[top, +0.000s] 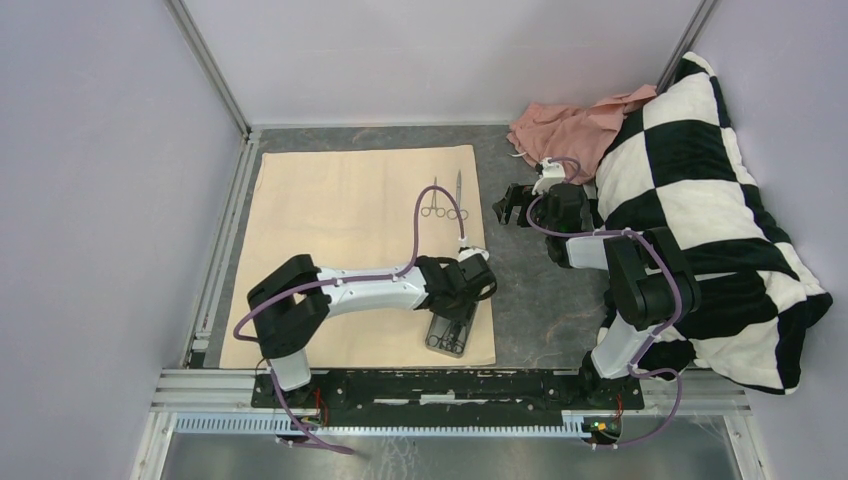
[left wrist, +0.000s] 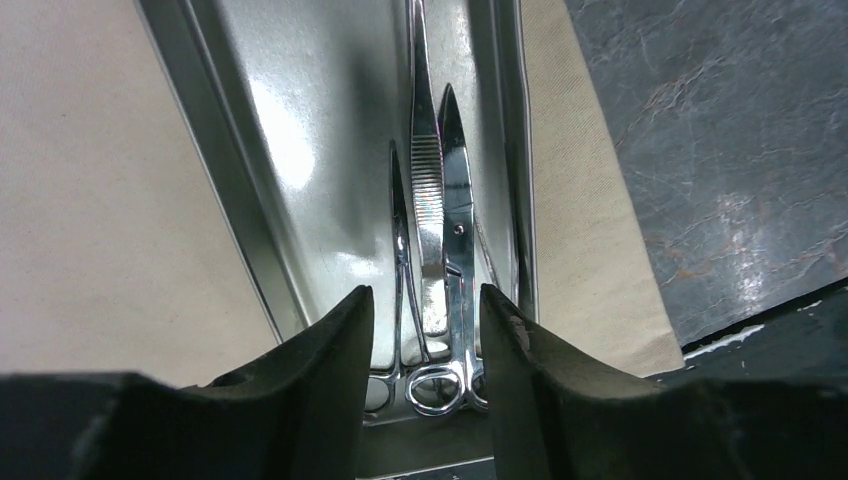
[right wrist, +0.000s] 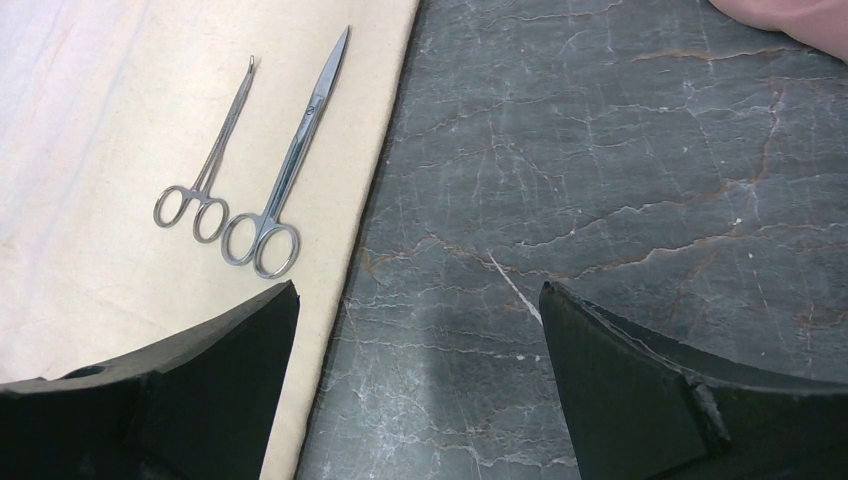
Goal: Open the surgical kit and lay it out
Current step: Pick up the medical item from the container.
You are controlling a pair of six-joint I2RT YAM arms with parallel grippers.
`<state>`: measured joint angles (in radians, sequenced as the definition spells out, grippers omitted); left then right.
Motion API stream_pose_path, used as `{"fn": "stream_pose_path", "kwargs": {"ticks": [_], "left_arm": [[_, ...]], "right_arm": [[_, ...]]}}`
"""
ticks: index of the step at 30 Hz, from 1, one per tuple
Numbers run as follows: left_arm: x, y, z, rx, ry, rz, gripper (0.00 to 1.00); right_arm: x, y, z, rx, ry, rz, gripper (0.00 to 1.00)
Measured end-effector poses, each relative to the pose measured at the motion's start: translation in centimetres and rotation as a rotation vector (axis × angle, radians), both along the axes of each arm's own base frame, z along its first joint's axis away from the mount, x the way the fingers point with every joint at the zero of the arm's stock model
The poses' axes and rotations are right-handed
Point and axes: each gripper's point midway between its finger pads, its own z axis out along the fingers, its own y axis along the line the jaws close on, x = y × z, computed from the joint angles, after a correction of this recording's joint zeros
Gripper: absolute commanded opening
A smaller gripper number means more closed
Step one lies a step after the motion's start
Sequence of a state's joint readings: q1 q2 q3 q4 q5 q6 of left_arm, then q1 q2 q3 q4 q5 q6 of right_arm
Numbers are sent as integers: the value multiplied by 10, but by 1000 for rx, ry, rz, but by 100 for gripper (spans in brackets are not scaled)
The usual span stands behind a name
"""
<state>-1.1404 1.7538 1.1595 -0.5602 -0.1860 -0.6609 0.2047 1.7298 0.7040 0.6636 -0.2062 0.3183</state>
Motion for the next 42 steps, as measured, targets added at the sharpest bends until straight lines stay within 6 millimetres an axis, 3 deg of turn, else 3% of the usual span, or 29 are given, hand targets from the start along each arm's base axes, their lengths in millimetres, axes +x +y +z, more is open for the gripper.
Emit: {"fn": "stream_pose_path", "kwargs": {"ticks": [11, 24, 33, 42], "left_arm": [[-18, -6, -17, 83, 15, -43, 49], [-18, -5, -20, 96, 5, -16, 21], [-20, 0, -15, 88, 0, -15, 10], [-15, 0, 1, 43, -14, -3, 6]], "right_arm": [[-1, 0, -2, -1, 6, 0, 98], [-1, 0, -3, -1, 11, 0, 98], [-1, 0, -4, 1, 15, 0, 98], [-2, 0, -5, 0, 19, 2, 98]]}}
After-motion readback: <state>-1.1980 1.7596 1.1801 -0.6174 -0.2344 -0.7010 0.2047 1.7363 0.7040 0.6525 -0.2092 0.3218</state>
